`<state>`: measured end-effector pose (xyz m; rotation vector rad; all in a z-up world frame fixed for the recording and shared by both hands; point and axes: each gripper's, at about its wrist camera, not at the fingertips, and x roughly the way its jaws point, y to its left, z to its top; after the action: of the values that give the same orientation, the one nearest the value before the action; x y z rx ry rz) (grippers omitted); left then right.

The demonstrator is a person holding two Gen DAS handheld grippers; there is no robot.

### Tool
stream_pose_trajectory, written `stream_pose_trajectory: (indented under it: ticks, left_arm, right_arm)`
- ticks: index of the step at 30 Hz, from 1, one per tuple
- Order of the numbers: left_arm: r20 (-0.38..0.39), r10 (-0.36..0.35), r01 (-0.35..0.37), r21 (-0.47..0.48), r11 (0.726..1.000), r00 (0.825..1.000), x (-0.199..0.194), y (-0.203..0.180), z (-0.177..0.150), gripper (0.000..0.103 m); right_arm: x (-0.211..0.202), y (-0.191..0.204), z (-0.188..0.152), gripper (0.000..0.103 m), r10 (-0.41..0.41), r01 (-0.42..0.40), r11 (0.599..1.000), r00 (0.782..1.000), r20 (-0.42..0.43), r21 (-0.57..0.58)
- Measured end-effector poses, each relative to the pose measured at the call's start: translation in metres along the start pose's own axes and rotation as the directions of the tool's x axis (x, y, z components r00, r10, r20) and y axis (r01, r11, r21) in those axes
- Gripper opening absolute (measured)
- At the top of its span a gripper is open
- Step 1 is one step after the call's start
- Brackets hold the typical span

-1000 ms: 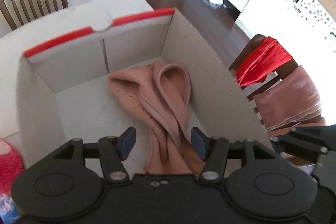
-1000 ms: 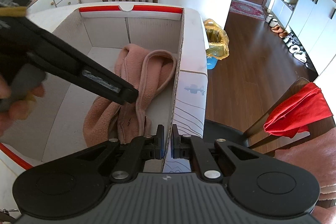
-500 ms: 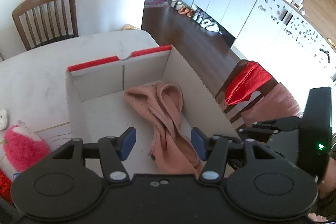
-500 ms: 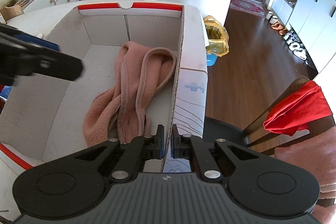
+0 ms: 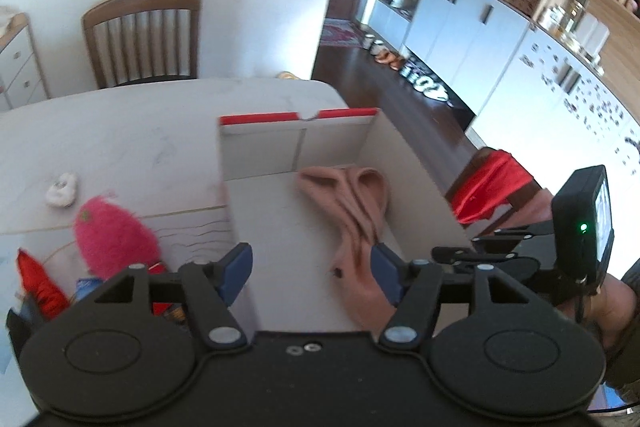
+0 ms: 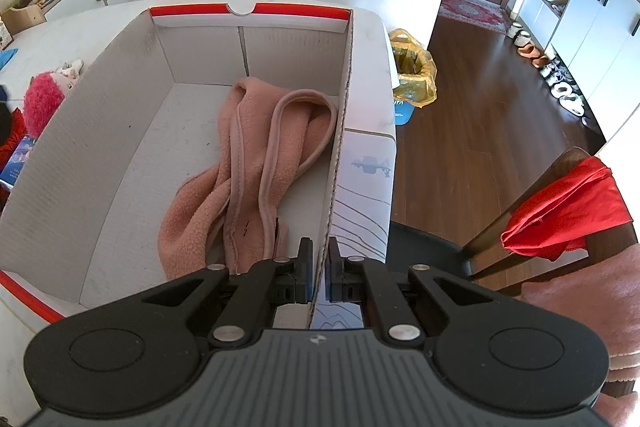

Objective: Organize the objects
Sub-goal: 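Open the left gripper to drop the scarf and withdraw, then grasp the black glove on the table with the left gripper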

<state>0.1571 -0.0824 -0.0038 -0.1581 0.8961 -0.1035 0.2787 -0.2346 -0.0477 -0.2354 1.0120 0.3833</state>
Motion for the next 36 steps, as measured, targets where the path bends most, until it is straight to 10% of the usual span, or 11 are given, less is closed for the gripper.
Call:
stream_pose_trajectory:
  ticks: [16,36]
  left_arm:
    - [0.067,0.158,-0.150,-0.117,0.982,0.985,-0.040,0.089,-0.029,0.101]
    - [-0.044,0.358,-0.358,-0.219,0.908,0.933,-0.029,0.189,-0.086,0.102]
  right_arm:
    - [0.001,0.002,0.004,0.005,-0.022,0.023,0.999,0.999,-0.030,0.026]
    - [0.003,0.007,0.002,0.005,-0.061,0.064,0.997,0.997,-0.057,0.053]
